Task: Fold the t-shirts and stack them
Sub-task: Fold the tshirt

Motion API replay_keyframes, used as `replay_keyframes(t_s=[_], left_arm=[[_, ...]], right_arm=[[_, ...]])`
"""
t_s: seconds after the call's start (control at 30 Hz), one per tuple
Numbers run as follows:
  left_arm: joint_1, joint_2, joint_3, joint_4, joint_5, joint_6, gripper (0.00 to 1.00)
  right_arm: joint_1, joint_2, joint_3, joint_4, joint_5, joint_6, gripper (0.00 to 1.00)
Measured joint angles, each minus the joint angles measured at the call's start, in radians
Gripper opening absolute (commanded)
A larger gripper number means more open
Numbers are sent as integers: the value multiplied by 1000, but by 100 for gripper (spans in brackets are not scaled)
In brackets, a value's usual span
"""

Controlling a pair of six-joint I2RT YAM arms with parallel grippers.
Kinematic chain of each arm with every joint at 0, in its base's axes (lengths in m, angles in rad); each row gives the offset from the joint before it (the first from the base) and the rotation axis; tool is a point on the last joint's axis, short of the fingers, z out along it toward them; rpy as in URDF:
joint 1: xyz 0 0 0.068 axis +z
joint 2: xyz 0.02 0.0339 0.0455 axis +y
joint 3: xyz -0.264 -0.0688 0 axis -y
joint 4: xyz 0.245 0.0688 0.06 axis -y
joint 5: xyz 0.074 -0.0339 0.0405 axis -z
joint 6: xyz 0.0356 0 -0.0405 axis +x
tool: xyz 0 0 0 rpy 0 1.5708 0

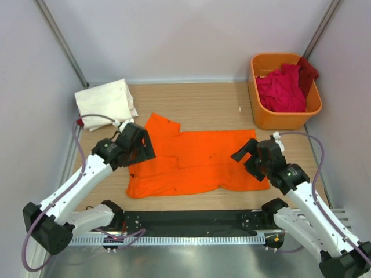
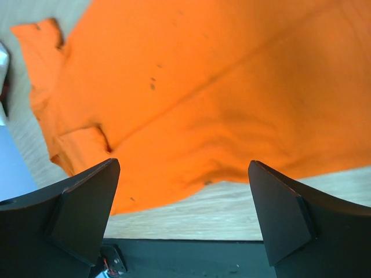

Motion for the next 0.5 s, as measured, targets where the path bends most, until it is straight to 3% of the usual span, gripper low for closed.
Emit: replay_keyframes(t_s=[0.1,0.23,0.37,0.5], left_arm=[[53,101,135,61,-14,109,81],[215,303,263,203,41,217,79],[366,597,433,319,156,294,77],[427,903,687,380,289,357,71]], right_arm=[[0,105,126,17,31,-84,100],[0,218,245,28,50,-180,100],[0,254,301,26,39,-230,100],[0,225,299,5,12,-253,100]])
